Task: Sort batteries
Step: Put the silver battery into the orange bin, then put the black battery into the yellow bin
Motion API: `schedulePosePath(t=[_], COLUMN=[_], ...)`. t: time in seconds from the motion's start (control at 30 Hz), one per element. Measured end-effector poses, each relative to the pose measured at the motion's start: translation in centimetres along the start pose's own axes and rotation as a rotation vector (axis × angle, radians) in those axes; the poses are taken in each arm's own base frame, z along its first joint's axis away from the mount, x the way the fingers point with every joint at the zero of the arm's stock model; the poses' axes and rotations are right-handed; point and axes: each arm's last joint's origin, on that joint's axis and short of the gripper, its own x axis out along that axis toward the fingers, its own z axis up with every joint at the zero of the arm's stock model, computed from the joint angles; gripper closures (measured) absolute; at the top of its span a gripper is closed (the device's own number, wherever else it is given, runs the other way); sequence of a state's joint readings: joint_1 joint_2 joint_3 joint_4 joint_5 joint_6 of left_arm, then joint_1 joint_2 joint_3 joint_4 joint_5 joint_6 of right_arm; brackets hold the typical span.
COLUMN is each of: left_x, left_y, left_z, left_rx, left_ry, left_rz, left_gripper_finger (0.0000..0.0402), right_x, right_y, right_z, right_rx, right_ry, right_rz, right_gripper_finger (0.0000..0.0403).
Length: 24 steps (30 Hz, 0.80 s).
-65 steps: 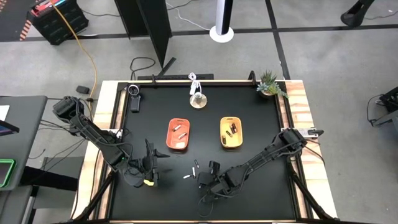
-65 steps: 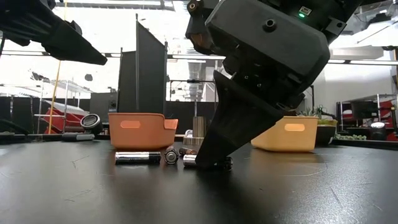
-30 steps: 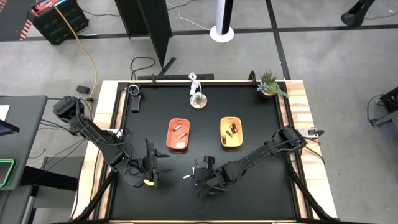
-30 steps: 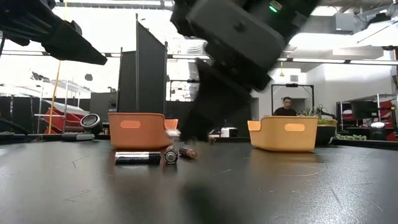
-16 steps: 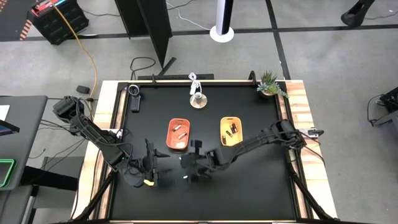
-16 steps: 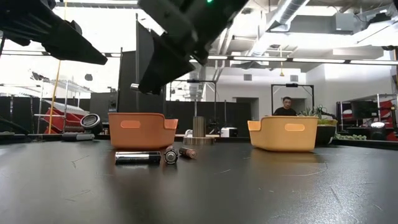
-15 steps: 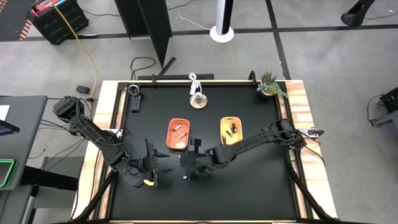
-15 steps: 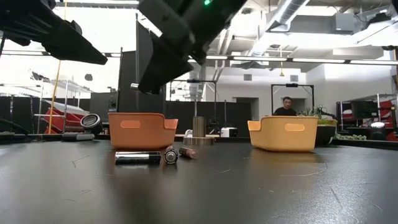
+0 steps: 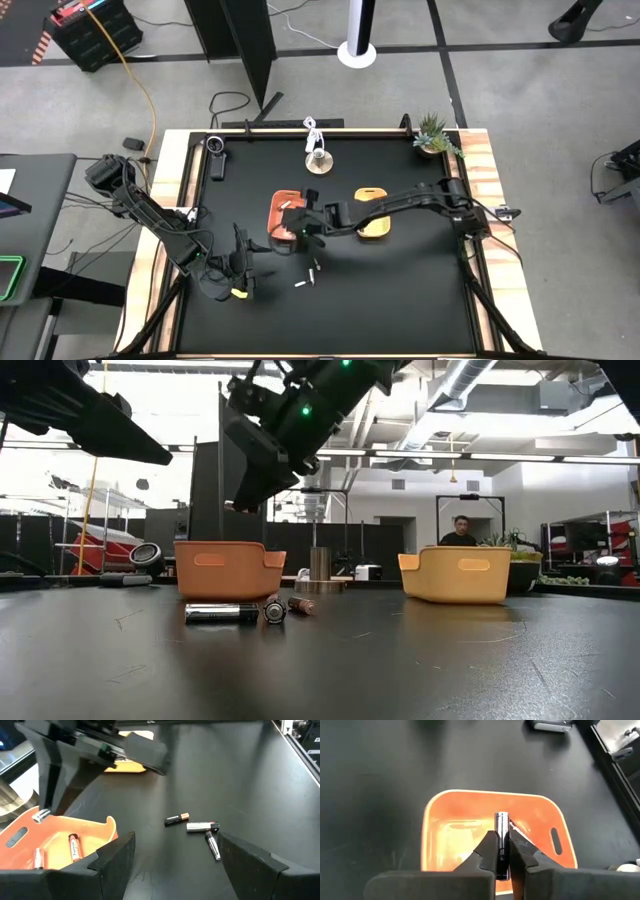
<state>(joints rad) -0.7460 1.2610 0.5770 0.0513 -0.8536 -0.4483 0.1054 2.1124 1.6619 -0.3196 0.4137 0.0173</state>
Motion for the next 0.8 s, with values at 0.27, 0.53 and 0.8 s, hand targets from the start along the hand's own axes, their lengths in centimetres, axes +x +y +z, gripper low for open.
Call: schedulePosePath(t=[0.27,0.53,0.8], left_x=[0.0,0.0,0.0], left_y=[0.0,0.0,0.0], left_z=[-0.1,-0.1,-0.1], left_rx=[0.005,-0.002,-0.013], left_ry=[0.006,0.006,0.006], left_rz=[0.003,0.003,0.002], left_gripper_finger=[0.0125,0.0125,0.0125], right_x=[0.6,-0.2,-3.6], right_y=[-1.3,0.4,6.4], right_z=[0.2,-0.1,-1.7], right_rx=[0.036,-0.028,-0.105], right_ry=[-0.011,0.008,0.106], right_rz=[-0.005,0.025,0.124], right_gripper_finger=[0.0289,0.0197,0.0195])
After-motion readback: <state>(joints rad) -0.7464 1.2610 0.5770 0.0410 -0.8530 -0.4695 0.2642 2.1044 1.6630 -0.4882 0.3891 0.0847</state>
